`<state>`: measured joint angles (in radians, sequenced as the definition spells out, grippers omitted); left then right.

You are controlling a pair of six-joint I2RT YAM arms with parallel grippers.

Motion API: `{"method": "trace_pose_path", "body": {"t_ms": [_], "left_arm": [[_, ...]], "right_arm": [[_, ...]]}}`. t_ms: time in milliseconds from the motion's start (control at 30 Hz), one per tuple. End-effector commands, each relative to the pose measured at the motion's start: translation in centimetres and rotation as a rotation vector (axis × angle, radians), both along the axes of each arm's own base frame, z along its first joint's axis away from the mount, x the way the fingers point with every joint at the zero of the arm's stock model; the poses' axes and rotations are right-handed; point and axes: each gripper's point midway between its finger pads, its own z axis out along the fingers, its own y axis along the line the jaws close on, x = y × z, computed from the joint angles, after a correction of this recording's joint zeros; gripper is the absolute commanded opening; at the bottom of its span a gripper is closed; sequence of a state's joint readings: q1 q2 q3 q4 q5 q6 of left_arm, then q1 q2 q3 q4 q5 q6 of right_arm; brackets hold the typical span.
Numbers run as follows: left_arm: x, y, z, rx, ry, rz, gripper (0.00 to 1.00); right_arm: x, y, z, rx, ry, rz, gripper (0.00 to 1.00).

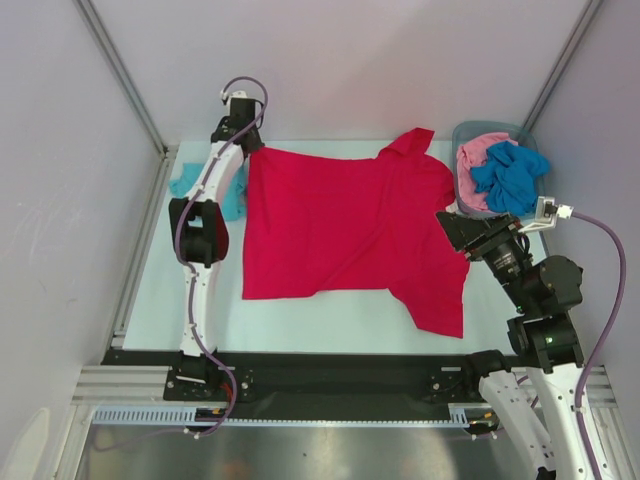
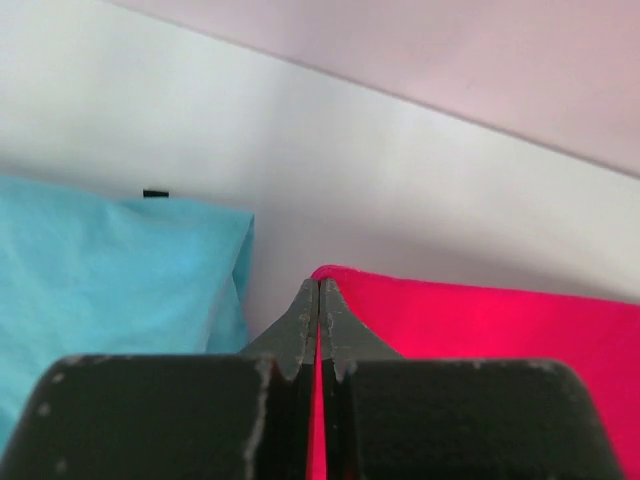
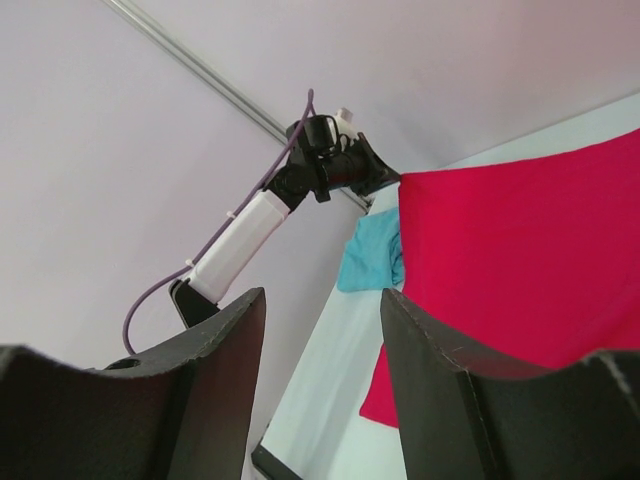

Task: Fold and stack the t-shirts
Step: Flatten the tshirt out

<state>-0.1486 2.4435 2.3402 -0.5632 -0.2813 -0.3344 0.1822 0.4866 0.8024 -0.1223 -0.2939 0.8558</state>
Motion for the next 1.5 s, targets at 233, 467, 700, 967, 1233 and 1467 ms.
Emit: {"method": "trace_pose_path", "body": {"t_ms": [233, 467, 700, 967, 1233, 1467], "left_arm": [[1.0, 1.8, 5.2, 0.038, -0.113, 0.052, 0.01], [0.2, 2.6, 3.2, 0.075, -0.060, 0.080, 0.95], [-0.3, 1.6, 3.9, 0.039, -0.066, 0.062, 1.00], [-9.0, -8.5, 1.7, -0.107, 0.080, -0.151, 1.00], [-21.8, -12.7, -1.3, -0.254, 0.160, -0.237, 1.00], [-28.0, -11.5, 0.1, -0.247, 0.172, -0.221, 1.00]], "right_arm": [[-0.6, 0.0, 0.7, -0.013, -0.041, 0.001, 0.55], [-0.7, 0.2, 0.8, -0.004, -0.045, 0.011, 0.53], [0.1, 0.2, -0.4, -0.005, -0.022, 0.003, 0.54], [9.2, -2.5, -12.3, -0.046, 0.437, -0.194, 0.57], [7.0, -6.3, -19.0, -0.124, 0.635, -0.349, 0.61], [3.2, -8.1, -22.1, -0.174, 0.756, -0.416, 0.62]]}}
